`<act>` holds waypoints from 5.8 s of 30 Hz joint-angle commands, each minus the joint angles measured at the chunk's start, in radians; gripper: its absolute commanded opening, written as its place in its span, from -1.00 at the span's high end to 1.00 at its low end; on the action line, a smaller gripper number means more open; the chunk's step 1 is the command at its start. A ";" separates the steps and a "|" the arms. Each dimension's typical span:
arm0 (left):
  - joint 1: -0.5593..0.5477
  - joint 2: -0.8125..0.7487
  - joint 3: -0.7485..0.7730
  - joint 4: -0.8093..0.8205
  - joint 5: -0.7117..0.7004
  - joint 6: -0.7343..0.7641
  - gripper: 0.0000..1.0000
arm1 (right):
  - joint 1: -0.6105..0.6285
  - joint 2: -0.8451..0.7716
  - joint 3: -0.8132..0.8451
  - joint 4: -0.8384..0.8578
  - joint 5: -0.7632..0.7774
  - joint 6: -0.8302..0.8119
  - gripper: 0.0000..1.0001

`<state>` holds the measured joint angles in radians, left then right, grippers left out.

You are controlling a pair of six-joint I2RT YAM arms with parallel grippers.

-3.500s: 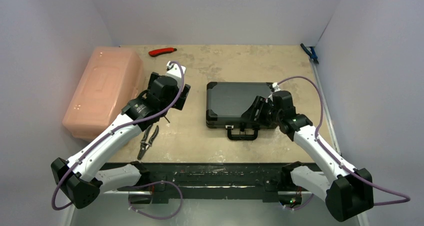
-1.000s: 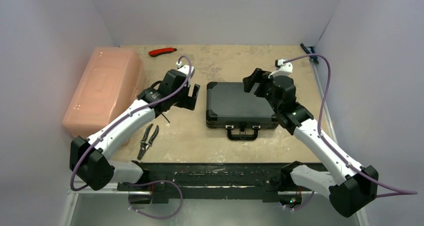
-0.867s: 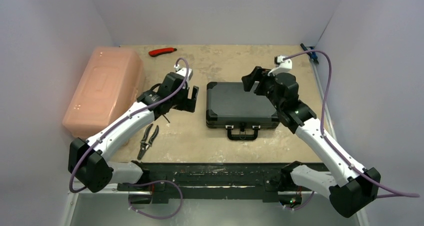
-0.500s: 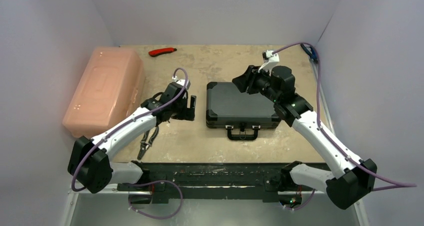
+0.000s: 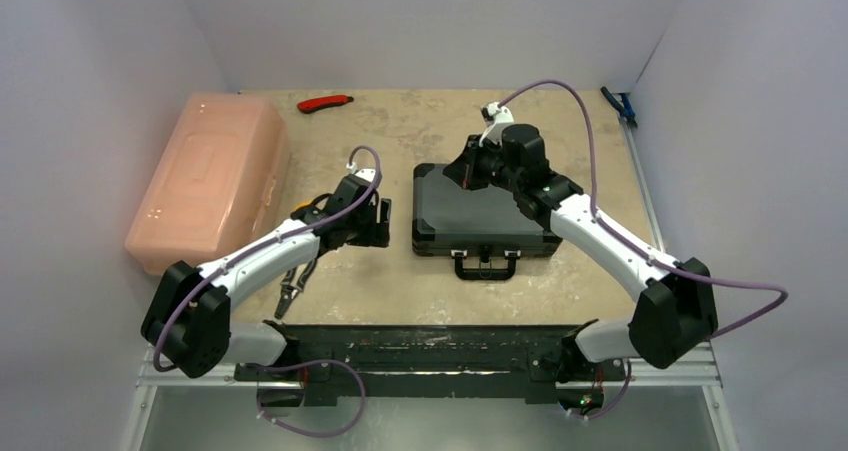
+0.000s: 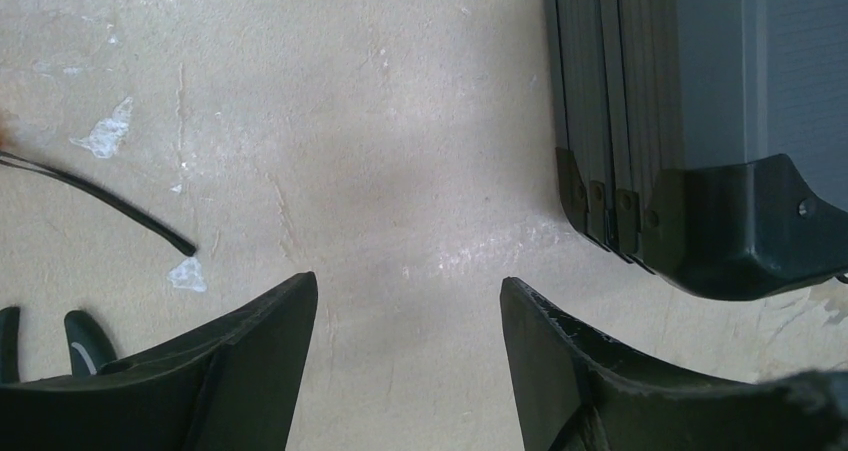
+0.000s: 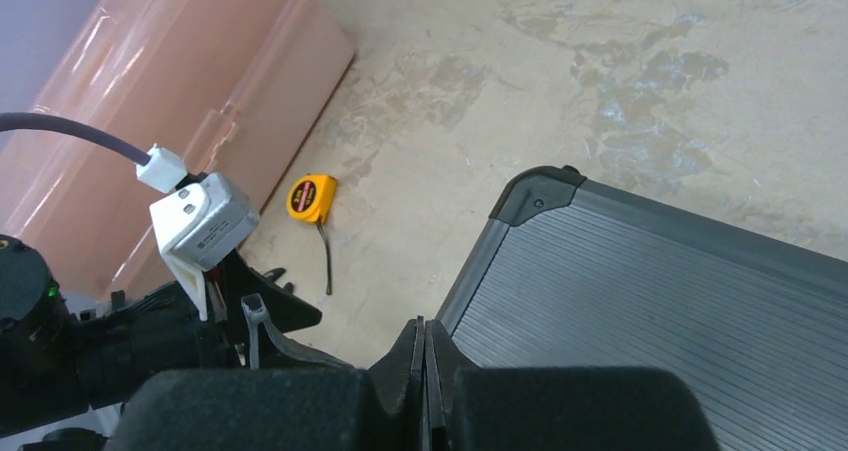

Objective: Pack up texas hold em set

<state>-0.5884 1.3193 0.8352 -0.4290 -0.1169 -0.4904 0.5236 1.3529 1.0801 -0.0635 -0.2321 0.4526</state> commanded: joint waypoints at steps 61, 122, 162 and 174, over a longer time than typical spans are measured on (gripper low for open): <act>-0.459 0.275 -0.004 0.444 0.110 -0.552 0.37 | 0.005 -0.139 -0.419 -0.304 0.418 0.233 1.00; -0.616 0.556 0.270 0.467 -0.346 -0.823 1.00 | -0.004 -0.264 -0.435 -0.404 0.518 0.301 1.00; -0.543 0.469 0.396 0.404 -0.411 -0.601 1.00 | -0.004 -0.265 -0.442 -0.397 0.517 0.299 1.00; -0.534 0.468 0.404 0.370 -0.402 -0.584 1.00 | -0.004 -0.266 -0.443 -0.395 0.516 0.299 1.00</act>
<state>-1.1461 1.8320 1.2072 -0.0788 -0.4500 -1.1072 0.5205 1.0782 0.6811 -0.3141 0.2794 0.7658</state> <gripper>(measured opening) 0.003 0.004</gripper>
